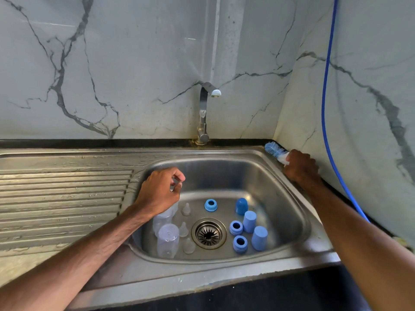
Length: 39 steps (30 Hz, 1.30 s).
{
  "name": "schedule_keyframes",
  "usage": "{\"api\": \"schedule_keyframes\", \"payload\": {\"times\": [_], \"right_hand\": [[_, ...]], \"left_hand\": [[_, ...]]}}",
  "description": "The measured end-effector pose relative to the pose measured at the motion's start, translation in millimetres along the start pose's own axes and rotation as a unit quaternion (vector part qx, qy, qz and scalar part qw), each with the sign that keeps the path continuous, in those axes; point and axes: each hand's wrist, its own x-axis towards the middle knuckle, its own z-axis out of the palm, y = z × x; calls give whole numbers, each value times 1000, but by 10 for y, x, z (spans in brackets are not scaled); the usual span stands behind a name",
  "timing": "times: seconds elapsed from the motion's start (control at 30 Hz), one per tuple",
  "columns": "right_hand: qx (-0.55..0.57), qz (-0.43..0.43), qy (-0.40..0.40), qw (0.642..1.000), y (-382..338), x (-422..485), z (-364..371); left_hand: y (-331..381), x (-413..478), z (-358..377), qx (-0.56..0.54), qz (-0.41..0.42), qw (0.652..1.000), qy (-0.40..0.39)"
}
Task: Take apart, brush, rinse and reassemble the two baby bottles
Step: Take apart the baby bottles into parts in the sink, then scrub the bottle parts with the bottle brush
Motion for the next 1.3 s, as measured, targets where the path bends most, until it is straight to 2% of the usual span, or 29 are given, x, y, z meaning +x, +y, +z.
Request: {"api": "schedule_keyframes", "payload": {"times": [0.13,0.33,0.43,0.67,0.8,1.03,1.3], "right_hand": [[52,-32,16,998,-73,-74,0],[131,-180,23,975,-482,-437,-65],[126,-219,24,967,-744,-645,19],[30,-284,-25,958,-1251,-982,202],[16,-284,-51,957,-1286,-1054,287],[56,-263,-64,961,-1213,-1025,227],[38,-253,-52,965,-1128,-1017,131]], "left_hand": [[-23,6,8,-5,3,1000,-4],[-33,-4,-36,-5,-12,1000,-6],[-53,-10,-59,10,-30,999,-19],[-144,17,-70,27,-73,996,-47],[-187,40,-44,28,-74,996,-45],[-226,42,-11,16,-104,993,-49],[-145,192,-6,37,-122,989,-76]]}}
